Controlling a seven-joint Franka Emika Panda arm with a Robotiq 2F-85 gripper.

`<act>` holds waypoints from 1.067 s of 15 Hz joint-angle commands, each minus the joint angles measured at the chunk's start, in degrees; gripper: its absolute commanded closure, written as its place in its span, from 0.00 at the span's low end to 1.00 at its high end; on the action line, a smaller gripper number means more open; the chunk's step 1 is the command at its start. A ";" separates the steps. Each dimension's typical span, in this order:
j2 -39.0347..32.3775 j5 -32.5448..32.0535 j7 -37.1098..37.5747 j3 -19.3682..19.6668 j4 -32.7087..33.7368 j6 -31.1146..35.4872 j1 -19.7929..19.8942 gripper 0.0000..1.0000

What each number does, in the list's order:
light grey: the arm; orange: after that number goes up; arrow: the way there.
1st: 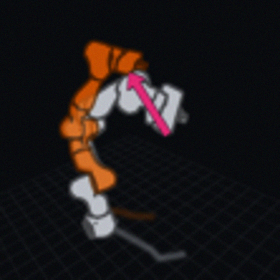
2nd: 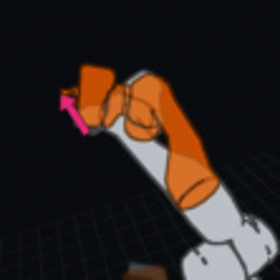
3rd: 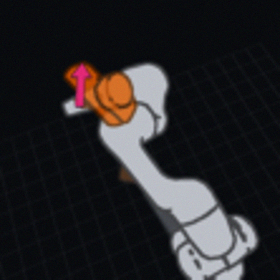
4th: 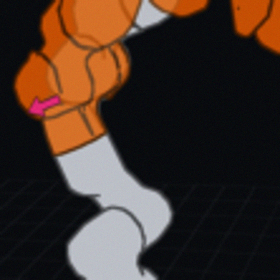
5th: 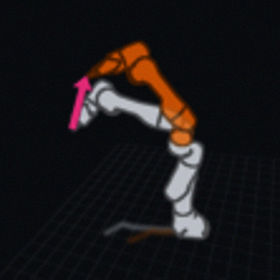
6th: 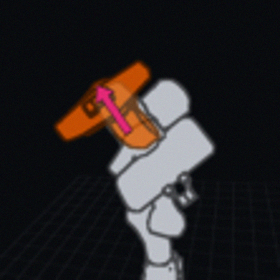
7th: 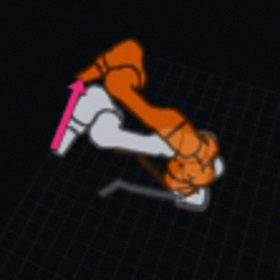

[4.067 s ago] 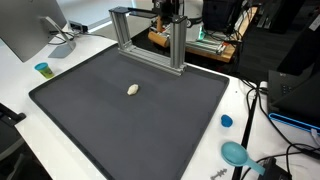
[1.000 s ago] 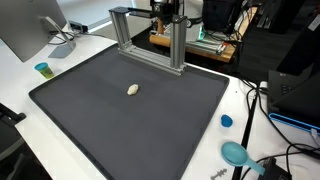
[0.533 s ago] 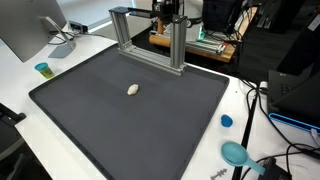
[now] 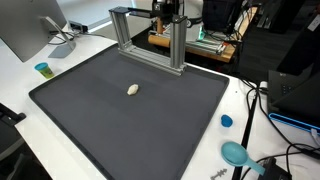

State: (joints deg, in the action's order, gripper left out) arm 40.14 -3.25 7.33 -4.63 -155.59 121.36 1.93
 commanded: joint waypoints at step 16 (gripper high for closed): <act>-1.43 4.02 -3.94 4.16 1.64 -2.23 -2.20 0.23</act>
State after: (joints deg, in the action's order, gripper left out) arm 39.94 -1.33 4.06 -1.27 -155.28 121.26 0.67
